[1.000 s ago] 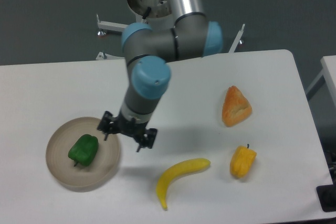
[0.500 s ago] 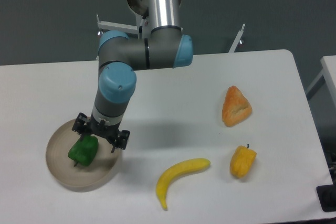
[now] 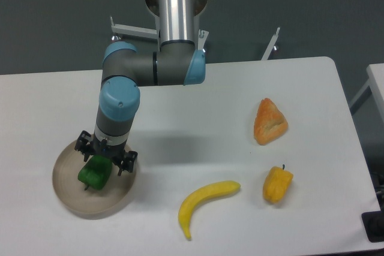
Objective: Pick up the green pepper from the plate
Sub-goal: 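Lower the open gripper around the green pepper, then close the gripper on the green pepper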
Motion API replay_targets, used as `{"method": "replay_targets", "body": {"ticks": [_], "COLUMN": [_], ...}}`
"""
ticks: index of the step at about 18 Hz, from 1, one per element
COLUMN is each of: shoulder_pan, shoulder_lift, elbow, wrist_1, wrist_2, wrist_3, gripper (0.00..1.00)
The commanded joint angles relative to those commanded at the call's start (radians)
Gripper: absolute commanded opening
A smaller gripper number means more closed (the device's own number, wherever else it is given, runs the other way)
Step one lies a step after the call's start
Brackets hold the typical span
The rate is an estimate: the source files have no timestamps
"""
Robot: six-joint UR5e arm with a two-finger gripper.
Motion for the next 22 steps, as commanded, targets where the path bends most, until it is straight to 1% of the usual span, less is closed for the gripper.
{"method": "replay_targets", "body": {"ticks": [13, 19, 20, 22], "shoulder_pan": [-0.014, -0.022, -0.022, -0.022], "shoulder_lift": [-0.020, -0.029, -0.029, -0.029], "elbow": [0.006, 0.008, 0.008, 0.009], "wrist_1": [0.003, 0.009, 0.009, 0.008], "wrist_2": [0.000, 0.023, 0.023, 0.023], "wrist_3": [-0.005, -0.005, -0.005, -0.005], "gripper": [1.00, 1.00, 0.95, 0.78]}}
